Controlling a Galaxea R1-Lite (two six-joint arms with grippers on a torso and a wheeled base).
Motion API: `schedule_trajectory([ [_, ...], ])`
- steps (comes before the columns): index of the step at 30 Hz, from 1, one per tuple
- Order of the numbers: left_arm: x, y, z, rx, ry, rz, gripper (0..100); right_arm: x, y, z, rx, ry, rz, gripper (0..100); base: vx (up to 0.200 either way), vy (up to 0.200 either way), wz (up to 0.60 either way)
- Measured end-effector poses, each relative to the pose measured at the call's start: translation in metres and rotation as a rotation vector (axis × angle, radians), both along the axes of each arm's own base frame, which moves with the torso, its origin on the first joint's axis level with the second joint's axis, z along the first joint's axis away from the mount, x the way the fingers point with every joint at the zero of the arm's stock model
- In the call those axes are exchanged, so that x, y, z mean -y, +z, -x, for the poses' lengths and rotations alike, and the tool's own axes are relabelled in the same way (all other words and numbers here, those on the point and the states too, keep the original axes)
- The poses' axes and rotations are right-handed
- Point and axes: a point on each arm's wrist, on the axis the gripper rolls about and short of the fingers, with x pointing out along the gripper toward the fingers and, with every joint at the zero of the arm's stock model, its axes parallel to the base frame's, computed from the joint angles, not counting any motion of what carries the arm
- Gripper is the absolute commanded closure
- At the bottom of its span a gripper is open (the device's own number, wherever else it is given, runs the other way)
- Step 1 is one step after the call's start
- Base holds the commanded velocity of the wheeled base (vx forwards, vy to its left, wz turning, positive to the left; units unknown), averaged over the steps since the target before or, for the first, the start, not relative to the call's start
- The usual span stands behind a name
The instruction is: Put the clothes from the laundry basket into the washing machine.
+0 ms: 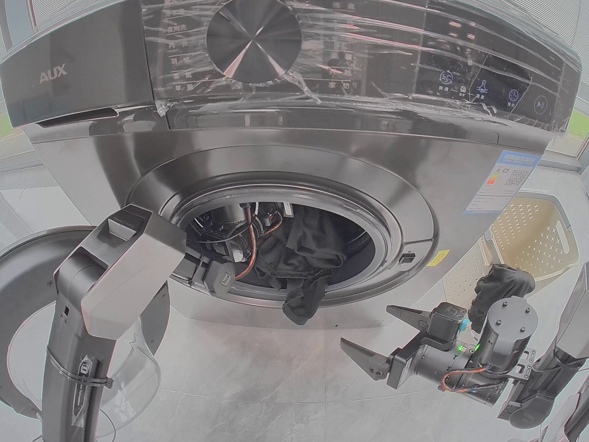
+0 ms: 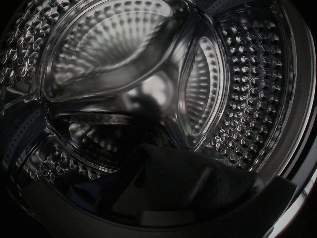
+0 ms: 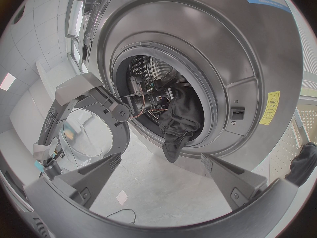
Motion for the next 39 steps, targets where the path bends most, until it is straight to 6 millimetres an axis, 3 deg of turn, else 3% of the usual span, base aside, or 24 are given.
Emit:
schedule_trajectory([
  [1,-0.001,-0.001,-0.001,-0.005,0.004,0.004,100,0.000,0.000,0.000,0.000,0.000,0.000,0,0.000,0.000,0.00],
  [2,-0.001,-0.003,-0.002,-0.016,0.005,0.008,0,0.000,0.000,0.000,0.000,0.000,0.001,0,0.000,0.000,0.00],
  [9,-0.001,-0.014,0.008,-0.121,-0.007,0.013,0,0.000,0.000,0.000,0.000,0.000,0.000,0,0.000,0.000,0.00],
  [20,0.005,-0.049,0.063,-0.385,-0.125,-0.099,0,-0.001,0.000,0.000,-0.001,0.002,0.001,0,0.000,0.000,0.00],
  [25,0.006,-0.057,0.076,-0.432,-0.163,-0.129,0,-0.001,0.000,0.000,0.000,0.004,0.000,0,0.000,0.000,0.00],
  [26,0.005,-0.058,0.077,-0.439,-0.163,-0.136,100,-0.001,0.000,0.000,0.000,0.005,0.000,0,0.000,0.000,0.00],
  [32,0.005,-0.060,0.077,-0.444,-0.160,-0.153,100,-0.002,0.000,0.001,0.001,0.009,-0.002,0,0.000,0.000,0.00],
  [39,0.011,-0.041,0.062,-0.358,-0.128,-0.095,100,-0.003,0.000,0.001,0.001,0.011,-0.002,0,0.000,0.000,0.00],
])
